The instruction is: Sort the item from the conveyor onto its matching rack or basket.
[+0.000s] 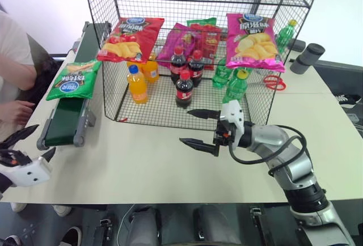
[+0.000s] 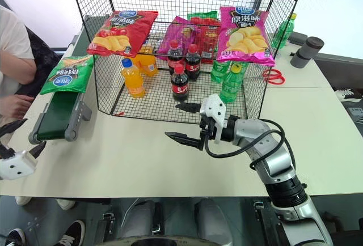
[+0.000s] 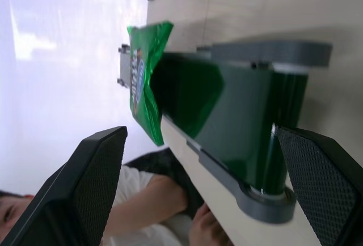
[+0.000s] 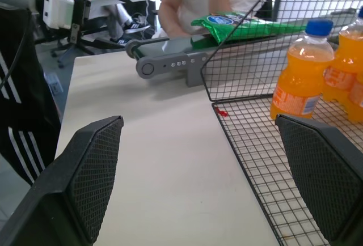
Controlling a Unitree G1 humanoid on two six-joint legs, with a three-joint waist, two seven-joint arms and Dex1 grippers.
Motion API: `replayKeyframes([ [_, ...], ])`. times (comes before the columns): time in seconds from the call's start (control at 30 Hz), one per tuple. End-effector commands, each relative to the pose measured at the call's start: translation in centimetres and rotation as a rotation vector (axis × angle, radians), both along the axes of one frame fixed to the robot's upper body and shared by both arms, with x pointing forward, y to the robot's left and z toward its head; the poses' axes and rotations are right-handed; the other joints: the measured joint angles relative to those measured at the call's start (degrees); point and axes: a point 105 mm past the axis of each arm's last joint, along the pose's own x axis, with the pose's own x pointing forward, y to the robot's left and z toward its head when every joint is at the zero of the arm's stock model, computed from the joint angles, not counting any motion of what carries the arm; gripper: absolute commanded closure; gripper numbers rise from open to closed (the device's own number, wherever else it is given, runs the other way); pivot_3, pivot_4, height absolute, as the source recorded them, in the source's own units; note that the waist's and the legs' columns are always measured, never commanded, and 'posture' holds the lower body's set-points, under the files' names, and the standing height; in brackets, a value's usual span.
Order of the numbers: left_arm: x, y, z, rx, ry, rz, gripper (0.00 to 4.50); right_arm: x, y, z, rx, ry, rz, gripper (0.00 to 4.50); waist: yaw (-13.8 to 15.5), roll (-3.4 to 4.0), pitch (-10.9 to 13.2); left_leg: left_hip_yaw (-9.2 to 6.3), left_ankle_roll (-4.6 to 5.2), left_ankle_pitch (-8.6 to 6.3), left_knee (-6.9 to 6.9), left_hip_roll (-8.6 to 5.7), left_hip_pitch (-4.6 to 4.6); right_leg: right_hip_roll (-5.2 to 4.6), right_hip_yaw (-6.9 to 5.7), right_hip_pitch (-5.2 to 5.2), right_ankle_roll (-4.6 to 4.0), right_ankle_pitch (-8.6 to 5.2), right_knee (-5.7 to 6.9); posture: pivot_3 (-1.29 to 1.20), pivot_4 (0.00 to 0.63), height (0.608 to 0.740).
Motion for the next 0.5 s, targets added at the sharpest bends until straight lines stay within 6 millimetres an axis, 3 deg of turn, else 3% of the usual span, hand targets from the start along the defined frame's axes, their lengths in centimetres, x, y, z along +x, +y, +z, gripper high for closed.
replayKeyframes([
  [0.03, 0.2, 0.7, 1.1, 0.017, -0.051, 0.019, 0.0, -0.6, 0.4, 0.4, -0.001, -0.035, 0.03, 0.02, -0.3, 0.0, 0.0, 0.0, 0.0, 0.0, 0.0, 0.0, 0.0, -0.01, 0.0, 0.0, 0.0, 0.0, 0.01, 0.0, 0.15, 0.74],
  [0.5, 1.3, -0.4, 1.0, 0.02, -0.058, -0.029, 0.0, -0.5, 0.9, 1.3, 0.001, -0.073, 0.027, 0.02, -0.62, 0.0, 0.0, 0.01, -0.01, 0.0, -0.04, 0.0, 0.0, -0.06, 0.0, 0.0, -0.01, 0.01, 0.01, 0.0, 0.15, 0.74],
])
